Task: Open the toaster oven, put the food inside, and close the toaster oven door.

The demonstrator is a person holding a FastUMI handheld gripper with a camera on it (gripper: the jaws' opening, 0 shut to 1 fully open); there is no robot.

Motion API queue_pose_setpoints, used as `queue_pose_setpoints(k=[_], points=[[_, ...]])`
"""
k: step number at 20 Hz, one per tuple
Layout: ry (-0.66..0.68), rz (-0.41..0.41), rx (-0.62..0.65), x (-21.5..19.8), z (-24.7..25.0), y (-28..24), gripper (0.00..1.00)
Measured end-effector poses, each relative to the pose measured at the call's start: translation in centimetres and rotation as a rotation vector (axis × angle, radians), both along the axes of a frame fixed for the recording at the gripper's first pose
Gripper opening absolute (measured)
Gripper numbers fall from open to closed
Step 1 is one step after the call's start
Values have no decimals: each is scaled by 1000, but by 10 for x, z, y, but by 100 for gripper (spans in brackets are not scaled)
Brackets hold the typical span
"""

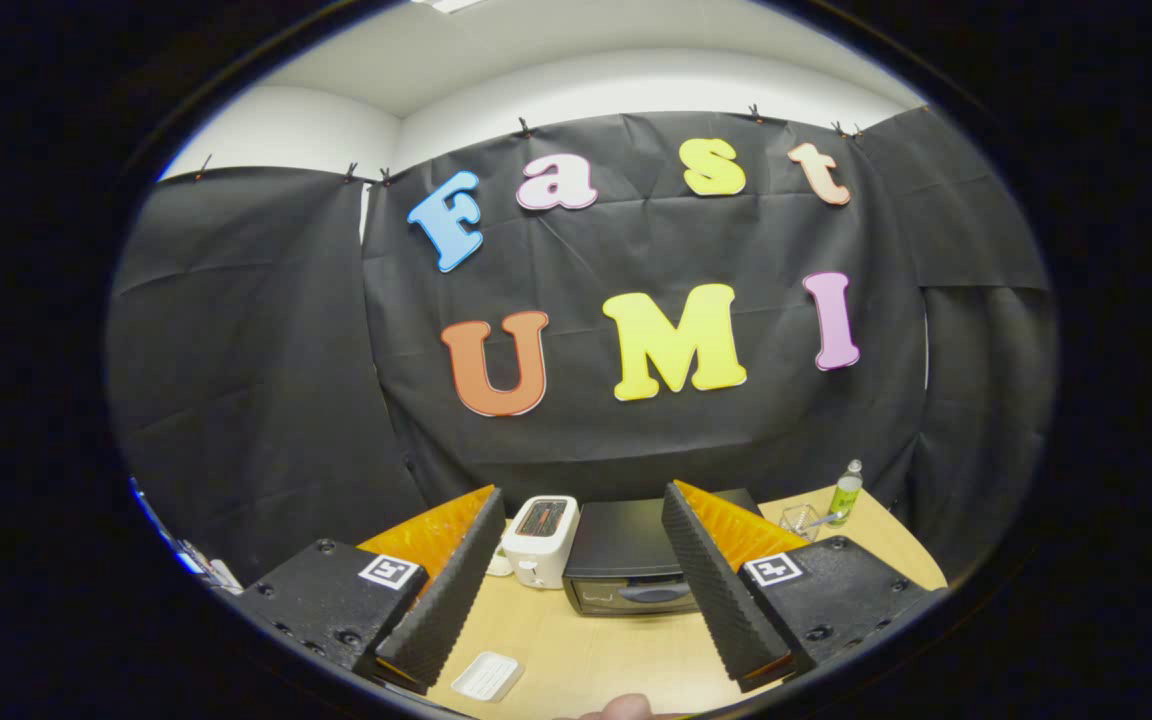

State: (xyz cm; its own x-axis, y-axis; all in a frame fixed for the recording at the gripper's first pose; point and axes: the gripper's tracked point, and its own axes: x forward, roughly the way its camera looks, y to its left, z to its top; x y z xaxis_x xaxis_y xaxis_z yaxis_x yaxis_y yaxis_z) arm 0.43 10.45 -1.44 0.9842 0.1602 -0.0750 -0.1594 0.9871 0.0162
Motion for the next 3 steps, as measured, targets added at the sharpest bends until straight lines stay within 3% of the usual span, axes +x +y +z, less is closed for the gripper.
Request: queue_pose_setpoints(k=[3], points=[[-13,-7,-14,-5,3,-2,100]])
